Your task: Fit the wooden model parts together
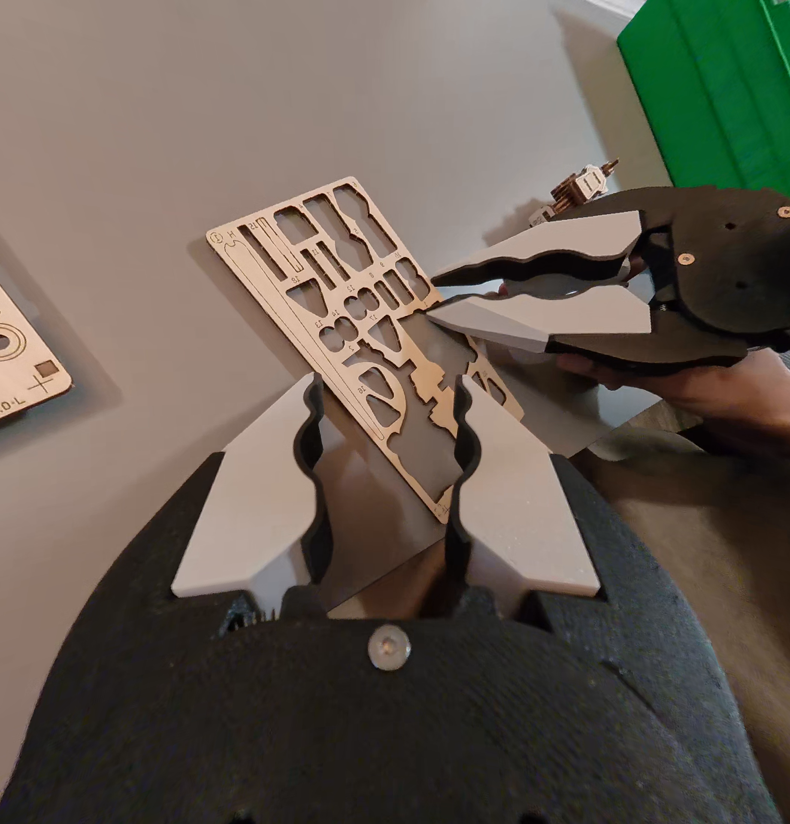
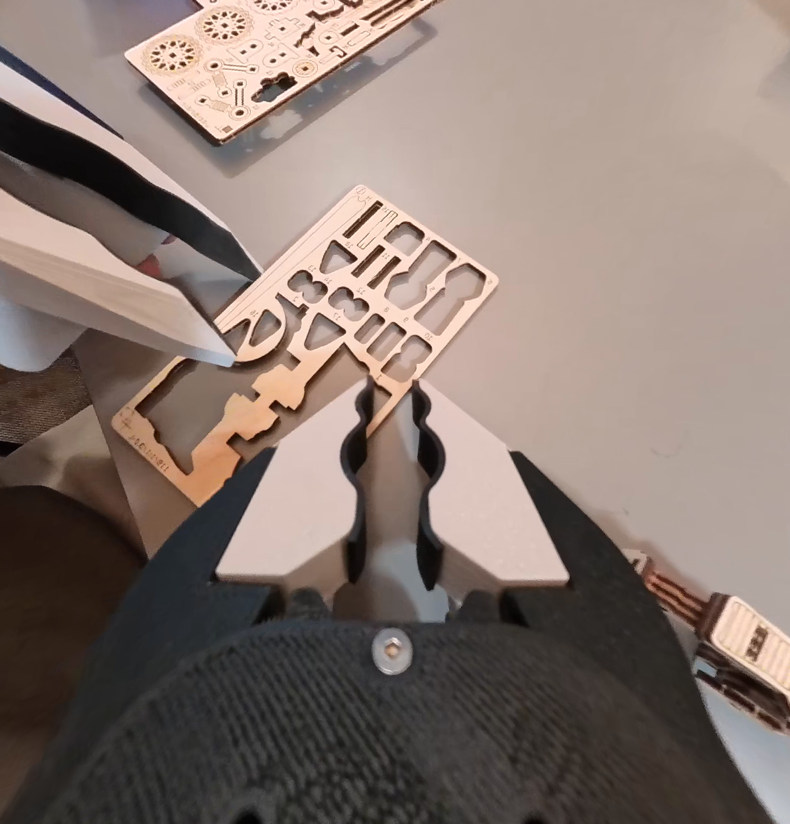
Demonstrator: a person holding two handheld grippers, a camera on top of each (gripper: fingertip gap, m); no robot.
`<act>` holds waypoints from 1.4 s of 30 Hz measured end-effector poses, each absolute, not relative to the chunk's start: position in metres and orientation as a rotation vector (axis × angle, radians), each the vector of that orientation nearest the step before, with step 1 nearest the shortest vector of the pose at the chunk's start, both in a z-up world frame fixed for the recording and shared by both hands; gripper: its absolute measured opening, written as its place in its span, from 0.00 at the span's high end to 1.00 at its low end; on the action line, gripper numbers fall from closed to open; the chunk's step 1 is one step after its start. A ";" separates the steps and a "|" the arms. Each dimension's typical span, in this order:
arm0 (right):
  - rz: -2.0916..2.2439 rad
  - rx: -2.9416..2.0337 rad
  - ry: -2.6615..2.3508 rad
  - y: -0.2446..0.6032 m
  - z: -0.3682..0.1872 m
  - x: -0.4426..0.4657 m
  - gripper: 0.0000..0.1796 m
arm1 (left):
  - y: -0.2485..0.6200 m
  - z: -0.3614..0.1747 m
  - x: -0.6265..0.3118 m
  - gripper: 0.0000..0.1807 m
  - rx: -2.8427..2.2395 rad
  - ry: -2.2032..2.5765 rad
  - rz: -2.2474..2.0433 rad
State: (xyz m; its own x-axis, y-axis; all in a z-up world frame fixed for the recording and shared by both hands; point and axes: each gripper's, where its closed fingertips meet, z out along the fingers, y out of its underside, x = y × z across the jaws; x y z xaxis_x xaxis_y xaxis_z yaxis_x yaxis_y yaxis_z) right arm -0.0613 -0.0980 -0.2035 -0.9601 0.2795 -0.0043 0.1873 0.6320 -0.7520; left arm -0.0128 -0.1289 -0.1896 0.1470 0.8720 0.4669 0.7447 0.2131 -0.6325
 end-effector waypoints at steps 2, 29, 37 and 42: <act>1.241 -0.395 -2.735 -0.098 -0.204 -0.061 0.91 | -0.129 -0.190 -0.013 0.68 -1.558 -1.619 0.190; 1.308 -0.491 -2.784 -0.096 -0.202 -0.064 0.87 | -0.133 -0.139 -0.027 0.76 -0.959 -1.466 -0.170; 1.309 -0.482 -2.787 -0.095 -0.202 -0.063 0.86 | -0.133 -0.139 -0.027 0.80 -0.950 -1.464 -0.183; 1.312 -0.485 -2.789 -0.093 -0.201 -0.063 0.86 | -0.130 -0.141 -0.026 0.82 -0.952 -1.457 -0.201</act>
